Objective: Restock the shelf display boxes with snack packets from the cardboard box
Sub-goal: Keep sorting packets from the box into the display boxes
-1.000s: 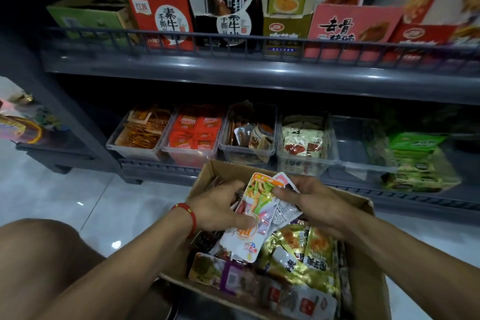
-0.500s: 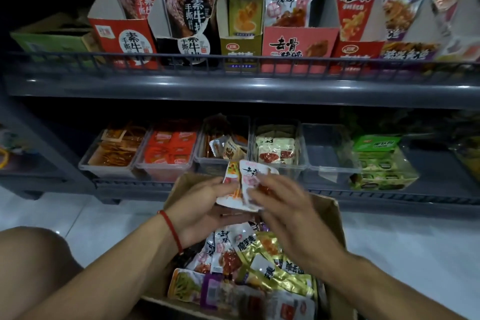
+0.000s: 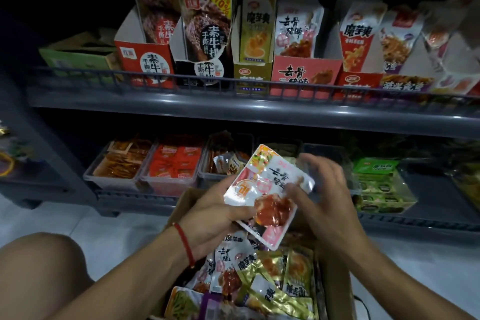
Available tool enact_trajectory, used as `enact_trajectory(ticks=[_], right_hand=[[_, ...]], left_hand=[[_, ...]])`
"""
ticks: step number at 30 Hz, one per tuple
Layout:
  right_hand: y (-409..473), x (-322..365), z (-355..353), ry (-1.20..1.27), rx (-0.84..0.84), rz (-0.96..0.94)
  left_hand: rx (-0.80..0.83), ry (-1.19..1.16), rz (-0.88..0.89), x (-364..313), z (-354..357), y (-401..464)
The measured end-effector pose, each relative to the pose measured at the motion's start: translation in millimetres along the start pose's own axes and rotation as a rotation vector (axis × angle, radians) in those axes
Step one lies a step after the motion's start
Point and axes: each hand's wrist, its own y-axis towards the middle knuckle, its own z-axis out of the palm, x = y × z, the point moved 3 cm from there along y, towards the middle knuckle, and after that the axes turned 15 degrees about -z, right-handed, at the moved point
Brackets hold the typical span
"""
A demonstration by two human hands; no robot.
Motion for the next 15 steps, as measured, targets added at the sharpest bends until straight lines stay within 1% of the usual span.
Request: enact_trajectory(ticks=[2, 5, 7, 8, 11, 12, 15], right_hand=[[10.0, -5.0, -4.2, 0.143, 0.022, 0.098], [25.8, -2.6, -14.7, 0.147, 0.061, 0.154], [38.9, 9.2, -26.4, 0.126, 0.072, 0.139], [47.3, 18.0, -35.4, 0.112, 0.050, 0.118], [85.0, 55.4, -71.8, 0.077, -0.104, -0.010], [100.5, 71.8, -84.8, 0.033, -0.169, -0.094], [151.8, 126.2, -116.1, -0.198, -0.324, -0.434]], left_hand=[[-0.022, 0.052, 0.061, -6.6, -1.8, -1.9], [-0.097, 0.076, 0.176, -24.2, -3.8, -7.2], [-0.159, 0.068, 0.257, -39.9, -6.2, -12.0], [-0.176, 0.056, 0.289, -47.8, -7.9, -15.0], [-0.184, 0.003, 0.343, -65.5, -17.4, -22.7], [-0.194, 0.006, 0.355, -69.3, -20.7, -25.1], [-0.226, 0.015, 0.384, -75.6, -27.1, -29.1]])
